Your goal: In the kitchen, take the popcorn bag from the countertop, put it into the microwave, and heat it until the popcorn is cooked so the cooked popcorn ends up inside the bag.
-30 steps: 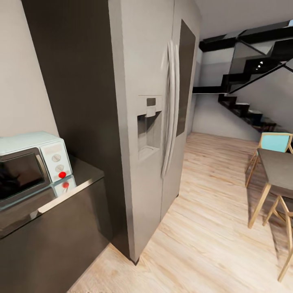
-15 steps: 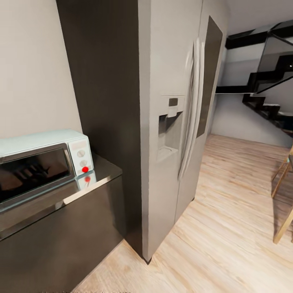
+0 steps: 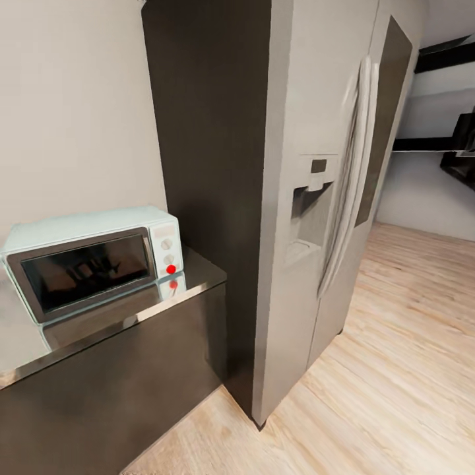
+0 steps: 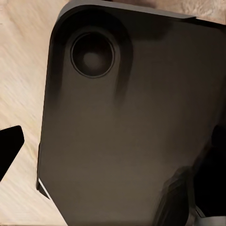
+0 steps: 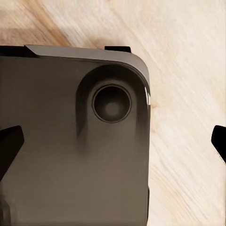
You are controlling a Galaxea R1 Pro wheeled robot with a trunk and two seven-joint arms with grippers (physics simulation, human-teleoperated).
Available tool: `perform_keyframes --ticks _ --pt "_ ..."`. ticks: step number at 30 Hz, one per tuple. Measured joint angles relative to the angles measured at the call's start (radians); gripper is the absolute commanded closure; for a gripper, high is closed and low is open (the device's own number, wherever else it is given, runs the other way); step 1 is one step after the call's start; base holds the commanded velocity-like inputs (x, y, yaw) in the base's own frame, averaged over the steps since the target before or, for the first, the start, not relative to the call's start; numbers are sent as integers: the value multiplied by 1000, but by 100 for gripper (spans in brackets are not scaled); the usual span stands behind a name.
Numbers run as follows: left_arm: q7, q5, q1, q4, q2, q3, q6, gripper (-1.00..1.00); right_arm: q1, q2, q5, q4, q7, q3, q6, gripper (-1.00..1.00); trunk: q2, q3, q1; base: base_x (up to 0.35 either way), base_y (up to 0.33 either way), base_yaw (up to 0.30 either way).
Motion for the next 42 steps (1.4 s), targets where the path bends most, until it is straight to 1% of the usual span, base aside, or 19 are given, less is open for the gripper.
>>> perform_keyframes --ticks 42 --pt "-1 -1 0 0 0 -1 0 -100 0 -3 0 0 0 -1 0 -100 0 0 0 0 0 279"
